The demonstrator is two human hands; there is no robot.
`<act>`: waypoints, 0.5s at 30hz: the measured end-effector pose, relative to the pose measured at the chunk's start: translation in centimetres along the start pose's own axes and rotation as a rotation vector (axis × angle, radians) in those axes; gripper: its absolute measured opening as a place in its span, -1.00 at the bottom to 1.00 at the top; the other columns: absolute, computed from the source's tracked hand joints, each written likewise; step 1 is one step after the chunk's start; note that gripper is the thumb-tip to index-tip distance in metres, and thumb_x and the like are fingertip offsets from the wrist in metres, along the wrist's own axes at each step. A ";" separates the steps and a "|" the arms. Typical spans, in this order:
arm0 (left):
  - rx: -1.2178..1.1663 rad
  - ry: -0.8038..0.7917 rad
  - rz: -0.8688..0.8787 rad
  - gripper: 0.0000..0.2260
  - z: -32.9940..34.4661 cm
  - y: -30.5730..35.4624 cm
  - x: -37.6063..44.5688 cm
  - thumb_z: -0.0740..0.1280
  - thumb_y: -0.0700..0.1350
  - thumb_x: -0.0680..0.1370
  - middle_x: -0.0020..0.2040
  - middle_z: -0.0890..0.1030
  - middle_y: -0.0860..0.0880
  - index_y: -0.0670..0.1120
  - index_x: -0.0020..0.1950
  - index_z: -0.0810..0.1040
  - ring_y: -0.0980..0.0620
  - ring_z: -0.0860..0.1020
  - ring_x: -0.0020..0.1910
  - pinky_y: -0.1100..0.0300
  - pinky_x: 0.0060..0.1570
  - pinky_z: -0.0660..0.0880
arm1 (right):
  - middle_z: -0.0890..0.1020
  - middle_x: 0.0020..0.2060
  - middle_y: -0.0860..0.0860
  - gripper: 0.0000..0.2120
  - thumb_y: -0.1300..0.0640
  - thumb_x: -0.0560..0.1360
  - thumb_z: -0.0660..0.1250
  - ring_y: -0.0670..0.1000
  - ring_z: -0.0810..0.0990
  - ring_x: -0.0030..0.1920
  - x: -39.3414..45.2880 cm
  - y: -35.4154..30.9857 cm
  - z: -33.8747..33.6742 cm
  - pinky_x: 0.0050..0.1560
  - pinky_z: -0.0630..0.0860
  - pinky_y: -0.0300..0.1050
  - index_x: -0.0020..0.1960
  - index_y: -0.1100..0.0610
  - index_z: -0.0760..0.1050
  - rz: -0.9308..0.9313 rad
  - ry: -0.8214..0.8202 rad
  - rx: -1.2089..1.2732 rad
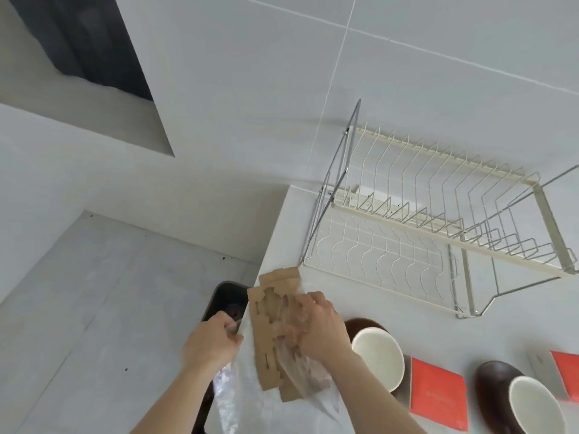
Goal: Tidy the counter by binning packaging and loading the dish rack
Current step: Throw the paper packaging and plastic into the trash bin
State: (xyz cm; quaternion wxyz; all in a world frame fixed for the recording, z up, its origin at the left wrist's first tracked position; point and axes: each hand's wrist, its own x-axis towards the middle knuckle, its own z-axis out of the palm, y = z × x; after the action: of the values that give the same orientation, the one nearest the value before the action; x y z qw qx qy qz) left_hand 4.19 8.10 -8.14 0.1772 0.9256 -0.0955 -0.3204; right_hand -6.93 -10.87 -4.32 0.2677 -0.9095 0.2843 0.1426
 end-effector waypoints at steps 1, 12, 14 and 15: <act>-0.111 -0.001 -0.007 -0.92 -0.2 0.4 0.2 0.37 0.09 0.48 -0.20 0.61 0.13 0.15 -0.09 0.51 0.09 0.59 -0.34 0.15 -0.28 0.59 | 0.41 0.30 -0.01 -0.46 -0.01 0.46 0.36 0.10 0.42 0.24 0.0 -0.1 0.4 0.13 0.52 0.00 0.41 -0.05 0.32 0.015 0.014 0.000; -0.638 -0.300 0.130 -0.72 -0.4 3.3 -0.2 0.18 -0.07 0.60 0.10 0.65 0.22 0.17 0.10 0.66 0.26 0.52 0.16 0.27 0.12 0.38 | 0.09 0.52 0.03 -0.34 0.30 0.43 0.20 0.16 0.15 0.48 0.1 -0.3 2.0 0.26 0.48 0.08 0.45 -0.19 0.32 0.085 0.013 0.128; -0.567 -0.183 0.199 -0.68 0.2 2.7 -0.3 0.28 -0.23 0.55 0.13 0.61 0.18 0.16 0.15 0.58 0.19 0.54 0.18 0.25 0.16 0.44 | 0.06 0.53 0.04 -0.29 0.37 0.38 0.25 0.17 0.19 0.46 0.0 -0.3 2.0 0.23 0.51 0.06 0.42 -0.18 0.36 0.114 0.015 0.120; -0.535 -0.121 0.219 -0.66 0.4 2.5 -0.5 0.35 -0.26 0.51 0.14 0.58 0.15 0.14 0.16 0.55 0.17 0.56 0.14 0.22 0.14 0.48 | 0.07 0.52 0.06 -0.28 0.38 0.37 0.27 0.17 0.20 0.45 0.0 -0.3 2.0 0.23 0.52 0.05 0.41 -0.18 0.37 0.124 0.022 0.110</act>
State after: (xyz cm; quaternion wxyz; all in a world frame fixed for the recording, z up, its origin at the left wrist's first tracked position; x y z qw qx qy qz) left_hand 3.38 5.84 -7.21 0.4423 0.8094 -0.1175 -0.3680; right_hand -6.98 -9.55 -5.83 0.3047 -0.8755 0.3505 0.1333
